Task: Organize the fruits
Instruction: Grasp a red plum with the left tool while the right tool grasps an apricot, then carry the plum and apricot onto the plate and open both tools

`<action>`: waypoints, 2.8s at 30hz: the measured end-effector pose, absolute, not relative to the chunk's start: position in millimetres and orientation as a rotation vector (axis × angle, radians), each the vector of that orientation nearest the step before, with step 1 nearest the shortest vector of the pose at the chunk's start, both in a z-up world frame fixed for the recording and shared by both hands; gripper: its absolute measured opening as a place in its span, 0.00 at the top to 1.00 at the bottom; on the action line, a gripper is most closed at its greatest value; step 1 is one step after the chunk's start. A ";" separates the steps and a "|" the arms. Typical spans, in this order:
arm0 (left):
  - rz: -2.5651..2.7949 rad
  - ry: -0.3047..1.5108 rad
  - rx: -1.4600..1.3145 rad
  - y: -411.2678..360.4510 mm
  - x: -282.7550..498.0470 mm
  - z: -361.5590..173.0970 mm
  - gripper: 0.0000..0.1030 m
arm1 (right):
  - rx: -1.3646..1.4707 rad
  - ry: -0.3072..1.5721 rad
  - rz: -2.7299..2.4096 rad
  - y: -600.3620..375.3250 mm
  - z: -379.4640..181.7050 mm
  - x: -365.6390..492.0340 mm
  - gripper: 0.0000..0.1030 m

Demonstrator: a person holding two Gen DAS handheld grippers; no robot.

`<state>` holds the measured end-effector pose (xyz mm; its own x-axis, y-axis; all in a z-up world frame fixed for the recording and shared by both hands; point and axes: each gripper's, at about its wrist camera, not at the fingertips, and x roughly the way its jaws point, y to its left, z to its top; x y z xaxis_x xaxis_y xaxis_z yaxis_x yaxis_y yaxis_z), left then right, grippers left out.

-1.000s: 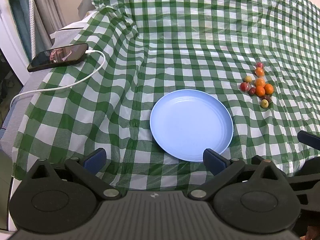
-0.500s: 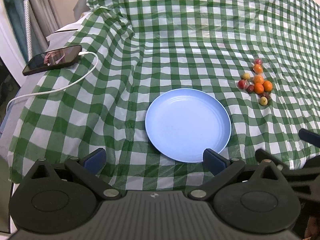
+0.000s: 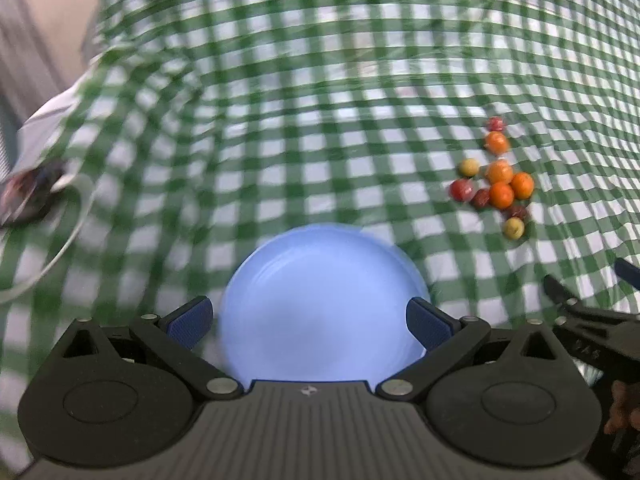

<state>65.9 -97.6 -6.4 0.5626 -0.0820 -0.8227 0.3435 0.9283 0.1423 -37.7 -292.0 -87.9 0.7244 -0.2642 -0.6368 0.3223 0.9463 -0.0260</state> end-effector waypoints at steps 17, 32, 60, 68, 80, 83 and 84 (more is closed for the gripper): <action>-0.492 0.972 0.477 -260.3 185.8 -97.9 0.00 | 0.138 0.745 -0.183 -341.8 -162.2 49.5 0.65; -0.562 1.069 0.321 -280.4 228.5 -127.9 0.32 | -0.015 0.687 -0.190 -330.2 -172.9 52.5 0.74; -0.371 0.945 0.223 -132.9 123.7 -4.8 0.71 | 0.095 0.600 -0.139 -298.6 -82.1 -19.4 0.75; -0.293 0.918 0.160 -57.3 68.1 19.4 0.71 | 0.082 0.620 0.023 -234.9 -56.2 -58.7 0.75; -0.264 0.916 0.078 -6.3 30.4 22.0 0.71 | -0.013 0.607 0.122 -186.8 -32.1 -72.0 0.75; -0.266 0.914 0.067 -3.7 29.0 20.9 0.71 | -0.036 0.612 0.140 -178.4 -31.5 -75.1 0.75; -0.266 0.915 0.062 -2.8 28.9 20.4 0.71 | -0.042 0.614 0.145 -176.4 -31.6 -76.7 0.75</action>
<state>28.9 -2.8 20.4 0.5791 -0.2010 -0.7901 0.2538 0.9654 -0.0596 -76.7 -176.4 -31.6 0.8074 0.1229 -0.5771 -0.1479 0.9890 0.0038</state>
